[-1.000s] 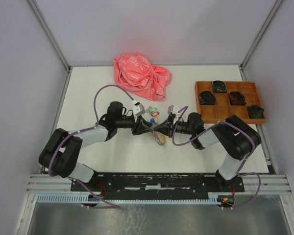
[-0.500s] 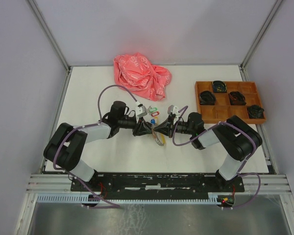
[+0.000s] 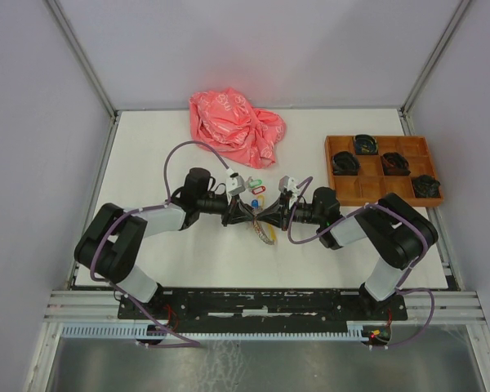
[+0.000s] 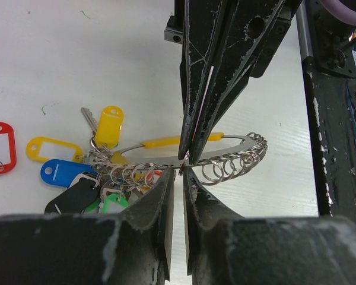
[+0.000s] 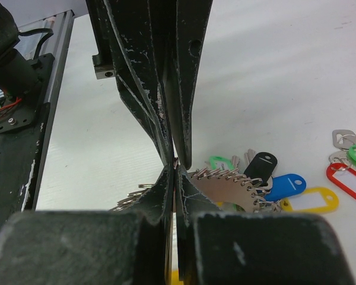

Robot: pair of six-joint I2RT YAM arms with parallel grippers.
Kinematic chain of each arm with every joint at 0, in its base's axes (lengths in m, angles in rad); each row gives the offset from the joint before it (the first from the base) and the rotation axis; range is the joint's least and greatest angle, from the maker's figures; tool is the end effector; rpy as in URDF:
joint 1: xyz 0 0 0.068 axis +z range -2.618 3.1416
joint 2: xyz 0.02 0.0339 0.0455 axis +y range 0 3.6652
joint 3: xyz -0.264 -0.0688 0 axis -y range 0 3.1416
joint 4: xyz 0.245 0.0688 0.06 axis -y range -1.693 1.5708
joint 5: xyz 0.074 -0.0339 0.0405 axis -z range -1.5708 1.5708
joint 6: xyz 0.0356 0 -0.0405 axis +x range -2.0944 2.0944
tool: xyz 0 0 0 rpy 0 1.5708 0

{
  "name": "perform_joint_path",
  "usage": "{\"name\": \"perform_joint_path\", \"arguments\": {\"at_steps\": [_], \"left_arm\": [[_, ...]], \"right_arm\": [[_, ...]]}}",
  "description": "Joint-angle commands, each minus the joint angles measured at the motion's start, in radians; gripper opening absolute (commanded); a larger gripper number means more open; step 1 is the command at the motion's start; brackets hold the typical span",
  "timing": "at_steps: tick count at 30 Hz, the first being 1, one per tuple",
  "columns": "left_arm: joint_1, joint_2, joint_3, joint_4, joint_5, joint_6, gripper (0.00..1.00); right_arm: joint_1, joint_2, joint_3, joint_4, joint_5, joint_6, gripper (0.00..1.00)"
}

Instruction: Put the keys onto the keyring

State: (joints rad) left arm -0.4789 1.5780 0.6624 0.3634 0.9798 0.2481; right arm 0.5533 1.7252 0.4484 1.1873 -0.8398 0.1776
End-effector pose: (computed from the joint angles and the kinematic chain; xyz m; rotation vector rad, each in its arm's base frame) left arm 0.2514 -0.1639 0.1706 1.2470 1.6304 -1.1685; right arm 0.2297 0.1731 0.1485 -0.9715 1.4979 1.2293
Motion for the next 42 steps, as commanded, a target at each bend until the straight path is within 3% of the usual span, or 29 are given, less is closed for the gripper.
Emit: {"name": "perform_joint_path", "arguments": {"at_steps": [1, 9, 12, 20, 28, 34, 42], "left_arm": [[0.0, 0.012, 0.033, 0.06, 0.041, -0.014, 0.15], [-0.007, 0.0, 0.03, 0.061, 0.039, -0.02, 0.03], [-0.01, -0.019, 0.036, 0.021, 0.011, -0.024, 0.03], [-0.016, -0.063, 0.18, -0.407, -0.172, 0.048, 0.03], [-0.069, -0.068, 0.302, -0.712, -0.429, -0.026, 0.03], [-0.168, -0.026, 0.391, -0.906, -0.638, -0.075, 0.03], [-0.197, -0.012, 0.468, -0.998, -0.647, -0.102, 0.03]], "right_arm": [[-0.004, -0.02, 0.038, 0.04, -0.049, -0.004, 0.04], [-0.001, -0.021, 0.049, 0.005, -0.061, -0.017, 0.04], [-0.002, -0.029, 0.038, 0.006, -0.035, -0.026, 0.12], [-0.003, -0.112, 0.005, -0.081, 0.057, -0.067, 0.31], [-0.003, -0.237, 0.049, -0.423, 0.09, -0.237, 0.35], [0.0, -0.222, 0.041, -0.404, 0.085, -0.246, 0.35], [0.013, -0.104, 0.043, -0.164, 0.042, -0.219, 0.35]]}}
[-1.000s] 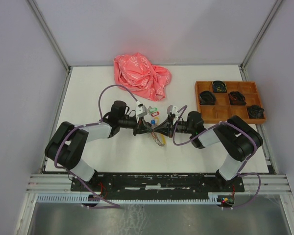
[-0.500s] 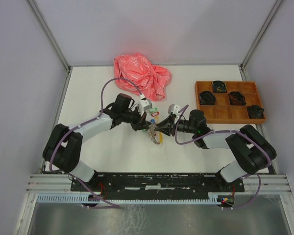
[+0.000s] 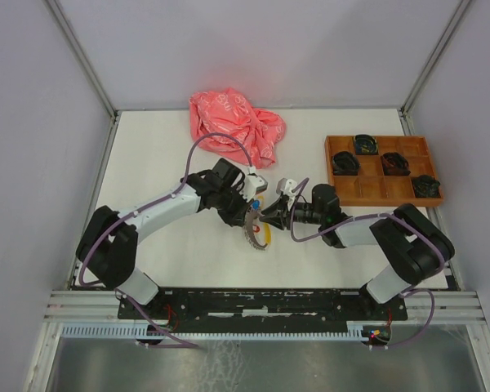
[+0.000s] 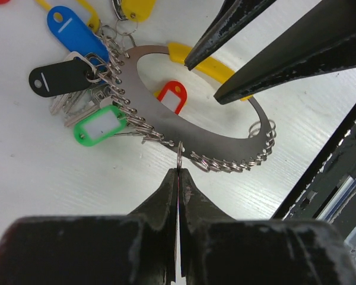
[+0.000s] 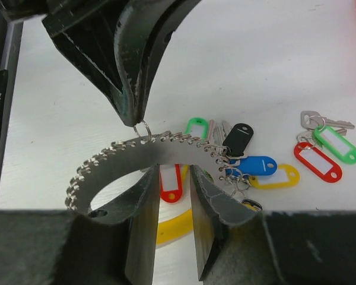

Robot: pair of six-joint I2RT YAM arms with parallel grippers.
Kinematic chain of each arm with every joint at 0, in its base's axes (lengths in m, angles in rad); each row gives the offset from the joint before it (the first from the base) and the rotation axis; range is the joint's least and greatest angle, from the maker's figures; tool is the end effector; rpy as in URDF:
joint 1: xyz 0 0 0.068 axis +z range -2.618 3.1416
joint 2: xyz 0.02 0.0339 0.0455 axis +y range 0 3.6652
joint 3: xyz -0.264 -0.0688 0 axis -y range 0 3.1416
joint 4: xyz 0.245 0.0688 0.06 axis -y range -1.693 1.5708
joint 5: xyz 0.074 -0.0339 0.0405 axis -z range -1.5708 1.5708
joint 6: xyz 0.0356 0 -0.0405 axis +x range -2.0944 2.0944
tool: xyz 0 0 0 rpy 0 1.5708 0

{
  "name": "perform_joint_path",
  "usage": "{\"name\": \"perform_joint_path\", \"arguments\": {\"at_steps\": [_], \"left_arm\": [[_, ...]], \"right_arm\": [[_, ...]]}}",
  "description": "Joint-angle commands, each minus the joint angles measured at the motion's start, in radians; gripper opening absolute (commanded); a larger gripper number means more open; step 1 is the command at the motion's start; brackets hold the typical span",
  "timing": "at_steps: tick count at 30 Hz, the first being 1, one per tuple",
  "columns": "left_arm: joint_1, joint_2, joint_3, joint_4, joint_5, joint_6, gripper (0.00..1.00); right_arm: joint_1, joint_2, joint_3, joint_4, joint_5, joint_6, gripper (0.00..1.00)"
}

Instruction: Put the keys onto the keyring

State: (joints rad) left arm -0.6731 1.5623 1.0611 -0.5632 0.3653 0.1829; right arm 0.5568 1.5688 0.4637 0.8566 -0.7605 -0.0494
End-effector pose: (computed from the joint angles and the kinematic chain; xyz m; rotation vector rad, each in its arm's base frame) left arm 0.2372 -0.2054 0.2186 1.2227 2.3731 -0.6452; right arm 0.2246 0.1687 0.1610 -1.0651 1.5417 1.0417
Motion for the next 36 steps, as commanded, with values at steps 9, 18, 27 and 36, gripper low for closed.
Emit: {"name": "perform_joint_path", "arguments": {"at_steps": [9, 18, 27, 36], "left_arm": [[-0.008, 0.015, 0.108, -0.11, -0.027, -0.058, 0.03], [-0.019, 0.016, 0.124, -0.124, -0.039, -0.044, 0.03], [-0.032, 0.021, 0.129, -0.124, -0.027, -0.044, 0.03], [-0.041, 0.04, 0.14, -0.14, -0.026, -0.053, 0.03]], "right_arm": [[0.062, 0.146, 0.063, 0.263, -0.086, -0.032, 0.35], [0.105, 0.189, 0.09, 0.276, -0.063, -0.052, 0.32], [0.121, 0.222, 0.084, 0.32, -0.03, -0.055, 0.27], [0.125, 0.225, 0.071, 0.346, 0.007, -0.049, 0.2]]}}
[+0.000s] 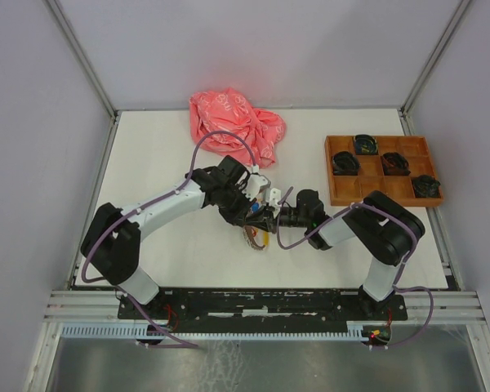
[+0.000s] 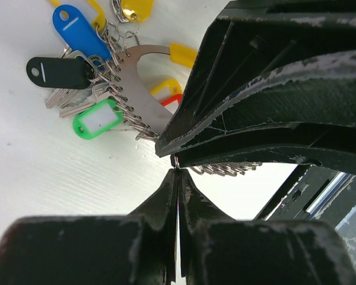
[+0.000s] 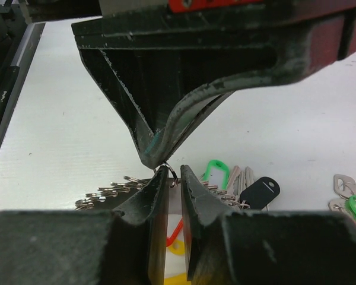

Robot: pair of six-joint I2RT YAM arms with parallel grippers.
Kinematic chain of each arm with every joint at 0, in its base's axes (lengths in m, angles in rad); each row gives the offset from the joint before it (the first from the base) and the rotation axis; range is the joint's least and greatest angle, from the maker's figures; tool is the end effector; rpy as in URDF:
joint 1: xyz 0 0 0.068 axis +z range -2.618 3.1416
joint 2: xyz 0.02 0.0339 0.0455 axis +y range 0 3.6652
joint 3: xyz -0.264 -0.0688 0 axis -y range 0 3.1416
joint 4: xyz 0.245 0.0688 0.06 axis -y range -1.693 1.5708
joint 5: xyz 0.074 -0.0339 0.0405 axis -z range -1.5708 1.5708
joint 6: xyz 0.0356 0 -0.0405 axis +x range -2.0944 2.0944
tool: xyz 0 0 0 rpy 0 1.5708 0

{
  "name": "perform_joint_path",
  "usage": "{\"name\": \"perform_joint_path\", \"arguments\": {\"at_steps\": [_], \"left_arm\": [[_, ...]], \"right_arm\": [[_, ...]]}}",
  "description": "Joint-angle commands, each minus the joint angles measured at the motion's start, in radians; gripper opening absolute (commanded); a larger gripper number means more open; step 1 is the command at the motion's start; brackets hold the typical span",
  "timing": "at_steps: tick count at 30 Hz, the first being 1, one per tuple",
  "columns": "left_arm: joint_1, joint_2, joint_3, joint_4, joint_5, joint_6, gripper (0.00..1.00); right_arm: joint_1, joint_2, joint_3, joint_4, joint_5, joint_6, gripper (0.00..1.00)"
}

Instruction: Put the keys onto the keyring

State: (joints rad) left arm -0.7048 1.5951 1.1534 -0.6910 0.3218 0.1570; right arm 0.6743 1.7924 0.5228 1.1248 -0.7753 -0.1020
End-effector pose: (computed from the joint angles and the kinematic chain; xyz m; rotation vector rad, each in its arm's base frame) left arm 0.2359 -0.2154 0.2293 1.2373 2.4539 -0.5945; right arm 0.2238 0.2108 0.1405 -1.1943 1.3411 1.0766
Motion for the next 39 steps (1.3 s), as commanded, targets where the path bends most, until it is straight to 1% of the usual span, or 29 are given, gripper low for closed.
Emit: {"name": "perform_joint_path", "arguments": {"at_steps": [1, 3, 6, 8, 11, 13, 15, 20, 23, 27, 30, 35, 39], "left_arm": [[-0.01, 0.009, 0.05, -0.014, 0.017, -0.029, 0.03], [-0.011, 0.009, 0.055, -0.015, 0.02, -0.033, 0.03], [-0.011, 0.002, 0.061, -0.014, 0.021, -0.041, 0.03], [-0.01, -0.01, 0.053, 0.003, 0.006, -0.053, 0.09], [-0.006, -0.056, -0.002, 0.078, -0.019, -0.079, 0.18], [0.016, -0.107, -0.066, 0.172, -0.011, -0.112, 0.25], [0.056, -0.167, -0.141, 0.285, 0.027, -0.161, 0.28], [0.189, -0.328, -0.377, 0.632, 0.199, -0.303, 0.33], [0.214, -0.36, -0.458, 0.752, 0.266, -0.325, 0.35], [0.24, -0.357, -0.523, 0.832, 0.309, -0.294, 0.36], [0.269, -0.345, -0.553, 0.887, 0.373, -0.243, 0.36], [0.278, -0.325, -0.558, 0.903, 0.414, -0.121, 0.36], [0.282, -0.272, -0.548, 0.909, 0.465, -0.047, 0.35]], "right_arm": [[0.007, 0.001, 0.012, 0.077, 0.023, 0.004, 0.2], [0.008, 0.005, 0.012, 0.074, 0.024, 0.005, 0.17], [0.01, 0.011, 0.01, 0.077, 0.026, 0.017, 0.09], [0.01, 0.018, 0.006, 0.101, 0.033, 0.043, 0.05], [0.011, 0.038, -0.01, 0.187, 0.06, 0.107, 0.01], [0.01, 0.06, -0.024, 0.263, 0.082, 0.157, 0.01], [0.01, 0.08, -0.032, 0.315, 0.095, 0.194, 0.01], [0.01, 0.074, -0.039, 0.317, 0.111, 0.199, 0.01], [0.01, 0.07, -0.038, 0.317, 0.114, 0.203, 0.01], [0.011, 0.067, -0.04, 0.317, 0.113, 0.207, 0.01], [0.01, 0.067, -0.04, 0.318, 0.108, 0.206, 0.01], [0.01, 0.067, -0.039, 0.317, 0.103, 0.204, 0.01], [0.01, 0.069, -0.035, 0.317, 0.095, 0.202, 0.01]]}}
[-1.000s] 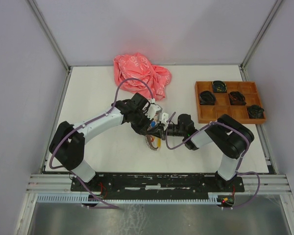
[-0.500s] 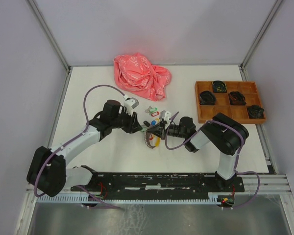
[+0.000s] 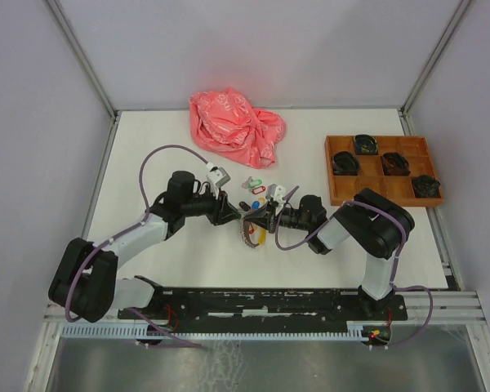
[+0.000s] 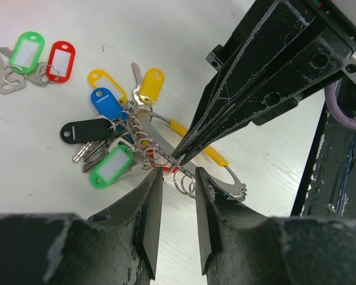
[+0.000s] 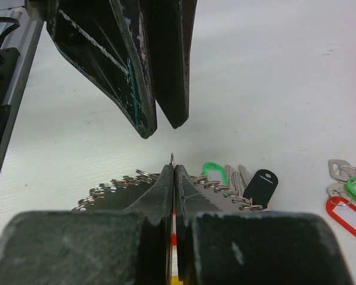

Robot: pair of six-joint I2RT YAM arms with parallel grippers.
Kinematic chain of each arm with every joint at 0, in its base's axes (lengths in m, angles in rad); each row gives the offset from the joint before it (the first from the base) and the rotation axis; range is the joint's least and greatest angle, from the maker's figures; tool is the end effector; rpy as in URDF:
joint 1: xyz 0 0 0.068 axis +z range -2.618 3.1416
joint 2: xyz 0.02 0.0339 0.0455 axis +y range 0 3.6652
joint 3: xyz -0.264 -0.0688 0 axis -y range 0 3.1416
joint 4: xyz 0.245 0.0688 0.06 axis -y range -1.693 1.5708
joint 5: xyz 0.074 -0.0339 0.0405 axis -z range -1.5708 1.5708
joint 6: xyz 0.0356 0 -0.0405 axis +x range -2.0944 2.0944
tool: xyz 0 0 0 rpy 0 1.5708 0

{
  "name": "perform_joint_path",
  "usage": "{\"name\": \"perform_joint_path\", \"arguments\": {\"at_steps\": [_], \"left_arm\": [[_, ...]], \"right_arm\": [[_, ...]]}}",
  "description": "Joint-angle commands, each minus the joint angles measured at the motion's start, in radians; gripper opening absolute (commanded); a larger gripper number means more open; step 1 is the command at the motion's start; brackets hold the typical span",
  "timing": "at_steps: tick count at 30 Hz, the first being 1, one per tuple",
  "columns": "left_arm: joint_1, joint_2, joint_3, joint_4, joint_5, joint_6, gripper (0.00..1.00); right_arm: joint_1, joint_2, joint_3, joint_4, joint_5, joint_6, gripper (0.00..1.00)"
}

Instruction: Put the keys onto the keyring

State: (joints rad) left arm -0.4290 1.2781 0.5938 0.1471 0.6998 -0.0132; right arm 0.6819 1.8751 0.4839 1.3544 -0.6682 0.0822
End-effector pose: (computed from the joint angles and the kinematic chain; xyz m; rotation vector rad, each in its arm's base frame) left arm 0.2256 -0.1284 0.2061 0.8507 1.9445 -0.9989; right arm 0.2219 0.2086 0.1313 -1.0028 1.3967 1.1111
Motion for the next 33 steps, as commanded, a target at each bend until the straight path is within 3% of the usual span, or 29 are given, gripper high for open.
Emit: {"name": "perform_joint_path", "arguments": {"at_steps": [1, 33], "left_arm": [[0.008, 0.062, 0.018, 0.07, 0.106, 0.138, 0.35], [0.029, 0.252, 0.114, 0.011, 0.285, 0.308, 0.27]], "right_arm": [[0.002, -0.015, 0.005, 0.088, -0.013, 0.017, 0.01], [0.002, -0.003, 0.034, 0.083, -0.071, 0.027, 0.02]]}}
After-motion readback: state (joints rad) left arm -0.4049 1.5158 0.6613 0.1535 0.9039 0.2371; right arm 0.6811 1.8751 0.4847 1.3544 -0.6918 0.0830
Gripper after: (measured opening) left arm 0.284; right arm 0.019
